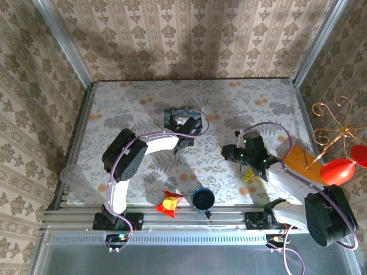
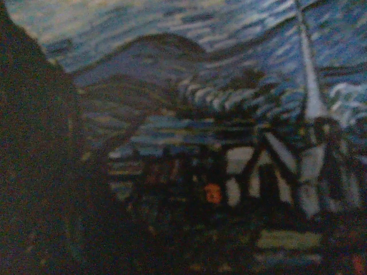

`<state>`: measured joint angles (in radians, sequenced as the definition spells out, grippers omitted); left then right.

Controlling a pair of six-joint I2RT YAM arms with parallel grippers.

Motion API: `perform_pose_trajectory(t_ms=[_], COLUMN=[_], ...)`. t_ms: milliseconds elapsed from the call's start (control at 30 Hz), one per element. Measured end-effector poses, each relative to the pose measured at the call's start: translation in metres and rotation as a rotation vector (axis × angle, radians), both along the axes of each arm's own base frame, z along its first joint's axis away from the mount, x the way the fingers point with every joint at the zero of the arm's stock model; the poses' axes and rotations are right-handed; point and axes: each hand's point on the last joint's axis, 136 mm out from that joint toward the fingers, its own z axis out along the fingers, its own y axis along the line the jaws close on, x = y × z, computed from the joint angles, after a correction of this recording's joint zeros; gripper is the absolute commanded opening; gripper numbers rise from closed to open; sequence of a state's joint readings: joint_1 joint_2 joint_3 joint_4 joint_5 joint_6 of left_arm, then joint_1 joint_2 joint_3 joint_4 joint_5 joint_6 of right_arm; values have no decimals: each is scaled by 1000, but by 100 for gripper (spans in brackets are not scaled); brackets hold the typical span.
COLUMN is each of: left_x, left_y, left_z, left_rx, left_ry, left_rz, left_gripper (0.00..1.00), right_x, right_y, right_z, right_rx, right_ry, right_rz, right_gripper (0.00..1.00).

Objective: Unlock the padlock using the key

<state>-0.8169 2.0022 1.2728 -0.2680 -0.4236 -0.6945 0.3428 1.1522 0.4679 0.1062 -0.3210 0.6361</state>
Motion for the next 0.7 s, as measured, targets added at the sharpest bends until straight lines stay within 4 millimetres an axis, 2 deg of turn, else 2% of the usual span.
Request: perform_pose_trajectory(t_ms=[433,500,633,700], left_x=[5,6,8,9], left_y=[-5,-5,-6,-6], left_z=[-5,-5,-5,-4], left_rx=[-13,-16,-22,-26], left_ry=[-14,-18,-25,-26], left_rz=[-2,-2,-3,-1], left_gripper=[45,39,37,29], right_x=[1,0,-2,-2], right_y=[0,0,-1,-1], right_z=[0,-1,-5,-5], right_rx=[13,14,14,14], right_ry=[2,2,11,10], right_rz=[-10,-11,-13,-13], right_gripper=[0,0,0,0])
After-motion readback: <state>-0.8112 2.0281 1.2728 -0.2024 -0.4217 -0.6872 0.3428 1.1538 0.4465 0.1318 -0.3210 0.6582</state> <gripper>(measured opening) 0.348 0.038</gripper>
